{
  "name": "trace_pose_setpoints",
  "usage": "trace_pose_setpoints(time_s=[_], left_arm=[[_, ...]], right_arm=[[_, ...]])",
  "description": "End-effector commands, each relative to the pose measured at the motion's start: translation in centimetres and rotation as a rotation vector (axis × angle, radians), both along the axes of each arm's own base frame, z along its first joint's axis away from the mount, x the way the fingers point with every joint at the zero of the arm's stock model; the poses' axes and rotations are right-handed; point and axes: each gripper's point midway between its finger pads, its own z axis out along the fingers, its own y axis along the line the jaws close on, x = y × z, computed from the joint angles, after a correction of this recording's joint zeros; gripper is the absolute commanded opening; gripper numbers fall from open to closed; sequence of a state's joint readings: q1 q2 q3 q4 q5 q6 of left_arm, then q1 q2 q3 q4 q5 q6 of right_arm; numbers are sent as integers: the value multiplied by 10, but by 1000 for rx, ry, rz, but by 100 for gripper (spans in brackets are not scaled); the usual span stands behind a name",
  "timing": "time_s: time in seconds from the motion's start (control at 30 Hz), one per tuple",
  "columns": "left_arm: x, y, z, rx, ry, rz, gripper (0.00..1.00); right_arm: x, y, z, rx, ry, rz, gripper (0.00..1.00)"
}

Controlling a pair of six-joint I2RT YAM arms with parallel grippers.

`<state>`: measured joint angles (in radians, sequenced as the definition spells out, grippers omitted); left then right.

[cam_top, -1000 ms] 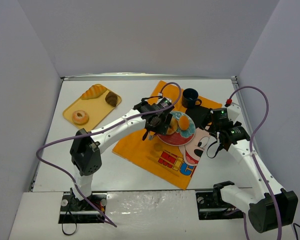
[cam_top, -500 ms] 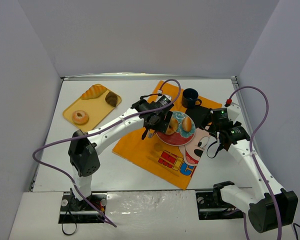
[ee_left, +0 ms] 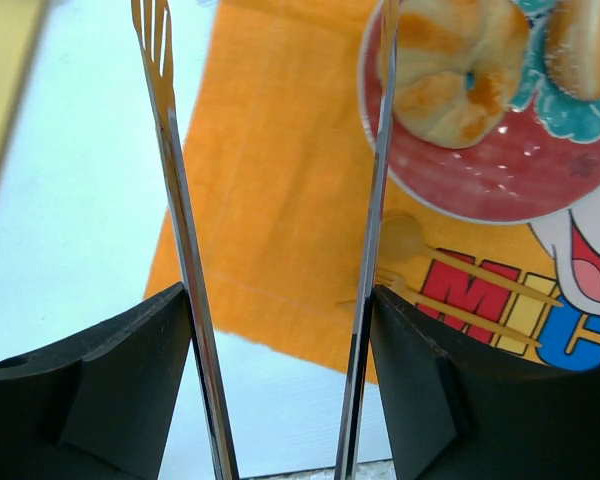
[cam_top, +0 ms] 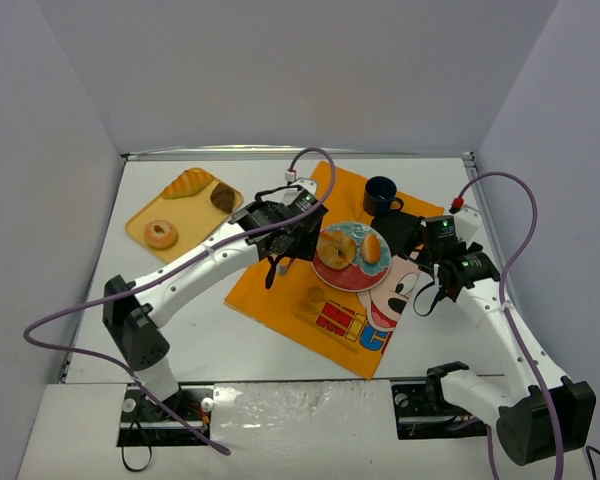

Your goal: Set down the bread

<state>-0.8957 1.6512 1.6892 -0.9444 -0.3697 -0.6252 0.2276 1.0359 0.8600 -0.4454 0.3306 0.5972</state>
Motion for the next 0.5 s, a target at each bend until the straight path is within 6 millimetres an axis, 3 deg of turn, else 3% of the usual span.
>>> trace_pose_setpoints(time_s=[0.0, 0.13, 0.23, 0.47], left_arm=[[-9, 64, 30, -80, -107, 246, 64], [-31, 103, 7, -66, -90, 376, 64], [-47, 129, 1, -55, -94, 456, 64], [-83, 171, -25, -70, -62, 629, 64]], right_arm=[[6, 0, 5, 3, -26, 6, 100], [7, 2, 3, 9, -27, 14, 100], [8, 4, 1, 12, -23, 24, 100], [9, 9, -4, 31, -23, 43, 100]])
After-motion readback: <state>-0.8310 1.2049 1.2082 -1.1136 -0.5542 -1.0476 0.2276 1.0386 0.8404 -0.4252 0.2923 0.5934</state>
